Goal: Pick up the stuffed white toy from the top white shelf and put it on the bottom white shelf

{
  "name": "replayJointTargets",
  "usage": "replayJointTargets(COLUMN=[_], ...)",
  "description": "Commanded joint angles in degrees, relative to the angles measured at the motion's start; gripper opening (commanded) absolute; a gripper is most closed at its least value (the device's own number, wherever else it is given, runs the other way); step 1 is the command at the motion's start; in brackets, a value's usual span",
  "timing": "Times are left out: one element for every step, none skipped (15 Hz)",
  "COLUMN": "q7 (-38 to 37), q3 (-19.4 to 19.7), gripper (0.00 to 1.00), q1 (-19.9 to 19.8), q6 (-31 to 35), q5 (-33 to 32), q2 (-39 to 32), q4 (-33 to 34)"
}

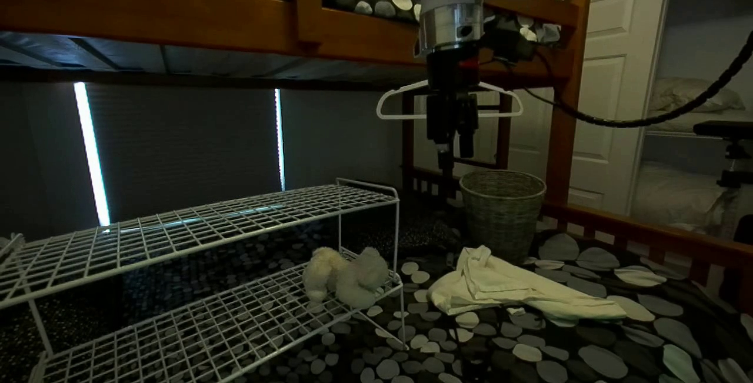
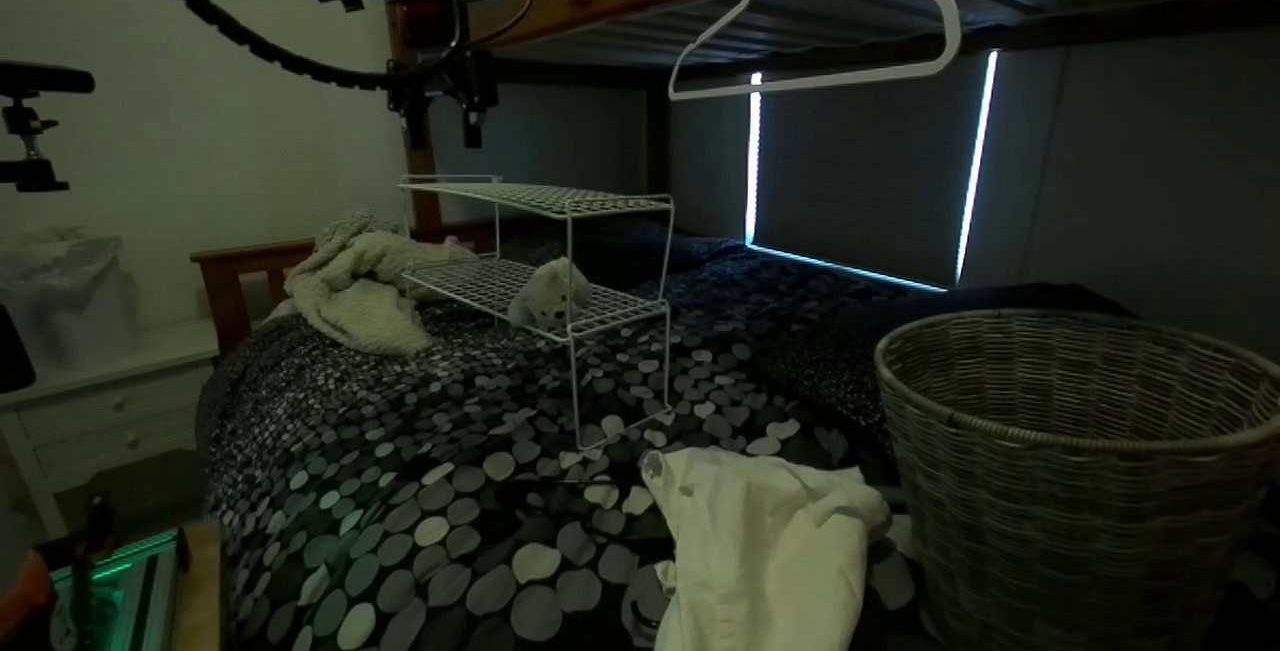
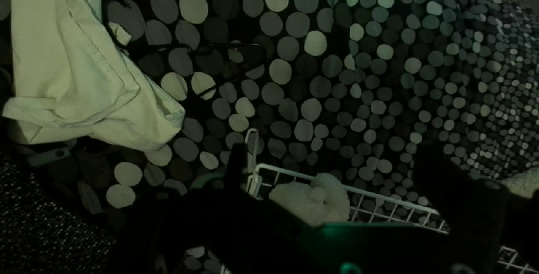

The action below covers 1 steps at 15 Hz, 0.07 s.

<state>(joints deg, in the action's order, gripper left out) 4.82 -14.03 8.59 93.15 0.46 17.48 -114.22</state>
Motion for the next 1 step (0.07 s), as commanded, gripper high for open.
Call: replayJointTargets(q7=[-0.3], q3=[0.9], gripper=[1.00], q1=[1.2], q6=[-0.1], q5=[-0.3], q2=[-0.6], q4=[0.2])
